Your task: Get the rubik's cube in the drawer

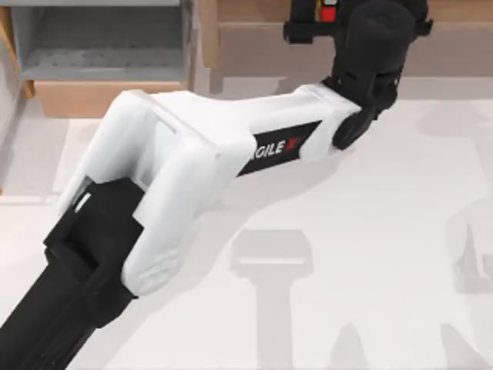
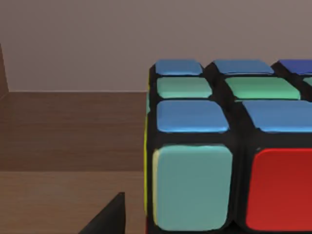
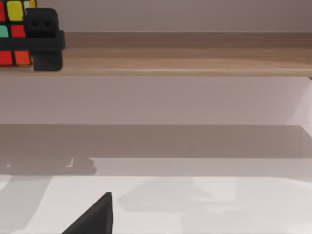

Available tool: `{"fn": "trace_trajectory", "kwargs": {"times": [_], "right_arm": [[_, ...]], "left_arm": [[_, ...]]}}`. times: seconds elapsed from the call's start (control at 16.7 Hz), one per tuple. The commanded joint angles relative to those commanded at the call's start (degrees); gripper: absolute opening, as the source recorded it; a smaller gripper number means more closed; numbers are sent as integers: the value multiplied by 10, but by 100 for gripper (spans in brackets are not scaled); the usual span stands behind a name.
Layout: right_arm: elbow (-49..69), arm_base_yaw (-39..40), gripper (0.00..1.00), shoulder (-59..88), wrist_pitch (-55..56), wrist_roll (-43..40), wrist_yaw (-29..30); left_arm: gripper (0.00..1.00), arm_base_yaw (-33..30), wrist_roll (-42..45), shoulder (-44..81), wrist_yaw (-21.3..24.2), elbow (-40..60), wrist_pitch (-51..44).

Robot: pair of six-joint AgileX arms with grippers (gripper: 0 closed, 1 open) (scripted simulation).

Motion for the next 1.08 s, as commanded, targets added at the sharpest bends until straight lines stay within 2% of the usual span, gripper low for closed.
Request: {"fn": "trace_trajectory", "kwargs": {"times": [0.6,1.08], "right_arm": [[0,0,100,0,0,0,0],[0,0,100,0,0,0,0]], "left_arm": [[2,0,0,0,0,0,0],[0,0,0,0,0,0,0]]}}
